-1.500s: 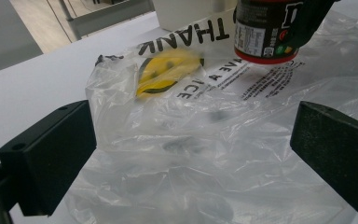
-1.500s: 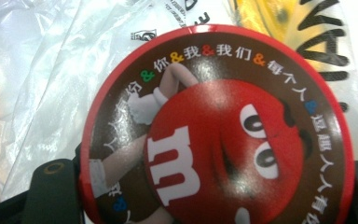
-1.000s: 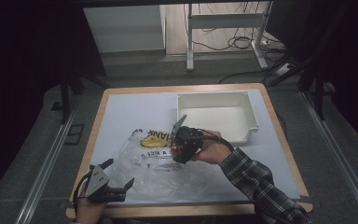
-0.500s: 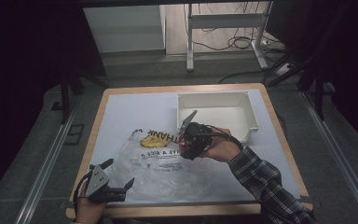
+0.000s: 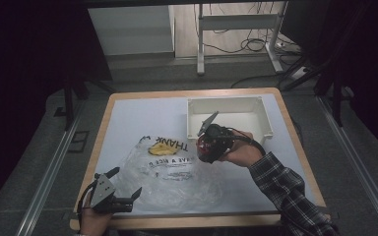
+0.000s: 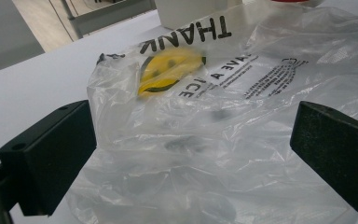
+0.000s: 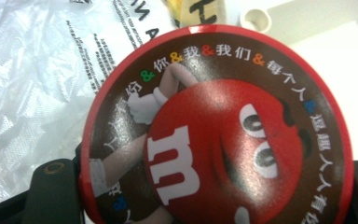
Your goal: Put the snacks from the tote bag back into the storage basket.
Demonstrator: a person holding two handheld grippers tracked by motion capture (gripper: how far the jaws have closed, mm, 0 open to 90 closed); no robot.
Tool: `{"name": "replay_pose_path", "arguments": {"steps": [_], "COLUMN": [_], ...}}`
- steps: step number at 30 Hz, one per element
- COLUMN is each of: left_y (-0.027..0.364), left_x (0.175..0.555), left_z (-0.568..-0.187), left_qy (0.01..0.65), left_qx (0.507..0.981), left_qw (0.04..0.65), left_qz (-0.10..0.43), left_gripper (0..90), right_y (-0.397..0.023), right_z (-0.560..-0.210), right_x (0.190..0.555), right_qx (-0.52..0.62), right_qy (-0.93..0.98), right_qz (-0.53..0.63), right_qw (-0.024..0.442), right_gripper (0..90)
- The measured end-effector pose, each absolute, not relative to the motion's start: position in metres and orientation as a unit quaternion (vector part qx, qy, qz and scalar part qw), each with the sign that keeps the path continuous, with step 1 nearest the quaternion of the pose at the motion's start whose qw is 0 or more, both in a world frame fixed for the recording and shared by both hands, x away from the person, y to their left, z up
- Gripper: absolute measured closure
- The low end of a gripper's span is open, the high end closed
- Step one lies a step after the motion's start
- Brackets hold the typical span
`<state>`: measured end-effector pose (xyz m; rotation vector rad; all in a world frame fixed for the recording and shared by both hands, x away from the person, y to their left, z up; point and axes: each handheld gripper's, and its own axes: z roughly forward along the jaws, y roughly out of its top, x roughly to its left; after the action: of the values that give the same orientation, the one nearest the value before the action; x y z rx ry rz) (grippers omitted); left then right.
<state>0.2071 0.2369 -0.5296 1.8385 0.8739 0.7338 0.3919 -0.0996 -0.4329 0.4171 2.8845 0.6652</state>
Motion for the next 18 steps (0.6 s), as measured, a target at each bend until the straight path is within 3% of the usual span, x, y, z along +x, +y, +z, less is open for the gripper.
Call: {"name": "replay_pose_path", "arguments": {"steps": [18], "left_y": [0.238], "left_x": [0.207], "left_z": [-0.529], "left_qy": [0.359], "left_qx": [0.747], "left_qw": [0.475], "left_qz": [0.297], "left_gripper": [0.1], "right_y": [-0.114], "right_z": [-0.431], "right_x": [0.415], "right_qx": [0.162], "right_qy": [0.958], "right_qz": [0.224], "right_qw": [0.078], "right_gripper": [25.5]}}
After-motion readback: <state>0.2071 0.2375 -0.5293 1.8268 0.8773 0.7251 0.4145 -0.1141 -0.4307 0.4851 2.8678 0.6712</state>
